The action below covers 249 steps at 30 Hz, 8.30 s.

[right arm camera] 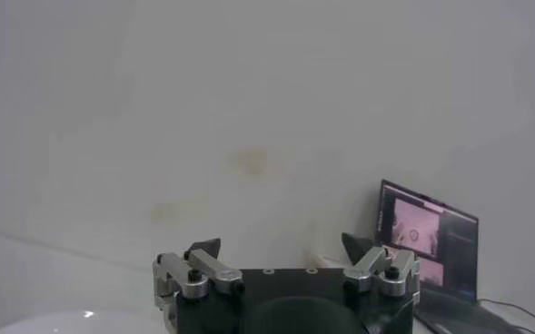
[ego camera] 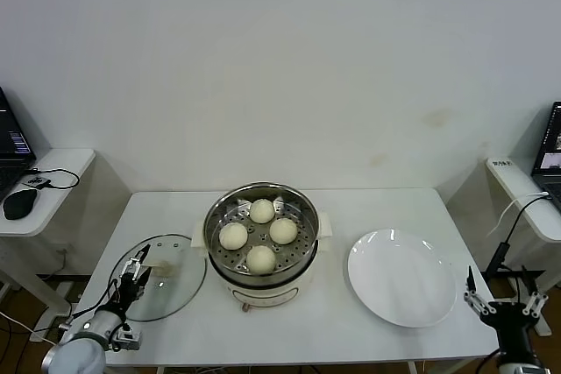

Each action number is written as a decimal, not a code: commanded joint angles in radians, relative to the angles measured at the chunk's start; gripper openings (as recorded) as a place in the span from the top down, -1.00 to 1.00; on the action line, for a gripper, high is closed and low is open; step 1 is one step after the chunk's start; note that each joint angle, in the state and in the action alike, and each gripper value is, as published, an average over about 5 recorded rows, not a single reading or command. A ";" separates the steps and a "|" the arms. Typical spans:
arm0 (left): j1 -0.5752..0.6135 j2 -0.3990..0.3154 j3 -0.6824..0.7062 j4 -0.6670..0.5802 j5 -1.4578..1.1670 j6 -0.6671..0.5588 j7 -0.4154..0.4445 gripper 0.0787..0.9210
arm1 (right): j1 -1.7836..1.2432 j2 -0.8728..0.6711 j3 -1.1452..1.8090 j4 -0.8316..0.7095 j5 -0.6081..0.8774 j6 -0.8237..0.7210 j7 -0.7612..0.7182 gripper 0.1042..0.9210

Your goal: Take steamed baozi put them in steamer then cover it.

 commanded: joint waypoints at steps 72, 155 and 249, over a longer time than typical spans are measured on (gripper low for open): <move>0.228 0.066 -0.263 -0.742 -0.375 0.437 0.171 0.84 | 0.018 -0.018 -0.142 -0.020 -0.069 0.034 -0.005 -0.76; -0.360 -0.349 0.576 -0.316 0.197 0.687 0.424 0.84 | 0.057 0.060 -0.247 -0.116 -0.285 0.089 0.064 -0.76; 0.496 -0.295 -0.017 -0.704 -1.487 0.007 -0.240 -0.77 | -0.095 -0.152 -0.294 -0.006 0.045 -0.029 -0.023 -0.76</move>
